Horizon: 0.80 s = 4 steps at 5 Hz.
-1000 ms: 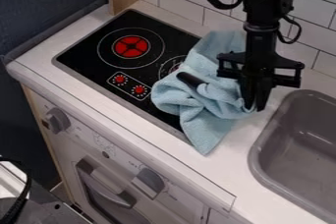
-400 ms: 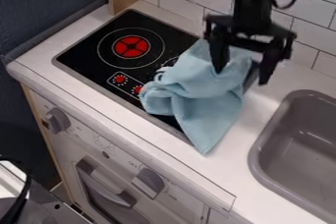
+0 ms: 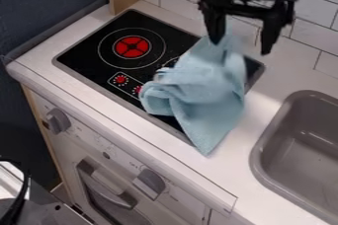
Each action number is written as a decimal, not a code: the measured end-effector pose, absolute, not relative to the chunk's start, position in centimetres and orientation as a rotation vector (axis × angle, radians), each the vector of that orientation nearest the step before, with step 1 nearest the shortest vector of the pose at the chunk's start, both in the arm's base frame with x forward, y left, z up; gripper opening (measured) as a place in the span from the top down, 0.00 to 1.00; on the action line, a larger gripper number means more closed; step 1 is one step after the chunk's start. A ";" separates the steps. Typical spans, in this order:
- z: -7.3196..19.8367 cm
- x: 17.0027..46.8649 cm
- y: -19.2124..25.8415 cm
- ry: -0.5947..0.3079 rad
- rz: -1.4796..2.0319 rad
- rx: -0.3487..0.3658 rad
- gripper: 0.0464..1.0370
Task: Fold the cloth from the left to right
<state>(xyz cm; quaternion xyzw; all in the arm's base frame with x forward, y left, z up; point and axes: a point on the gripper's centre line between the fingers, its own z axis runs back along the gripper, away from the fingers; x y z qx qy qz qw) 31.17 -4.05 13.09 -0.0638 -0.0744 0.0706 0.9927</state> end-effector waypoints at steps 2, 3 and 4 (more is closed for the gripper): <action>15.3 29.8 -2.1 -0.171 0.177 -0.019 0.04; 15.2 30.5 0.2 -0.167 0.204 0.013 0.04; 13.7 31.5 4.4 -0.129 0.237 0.024 0.04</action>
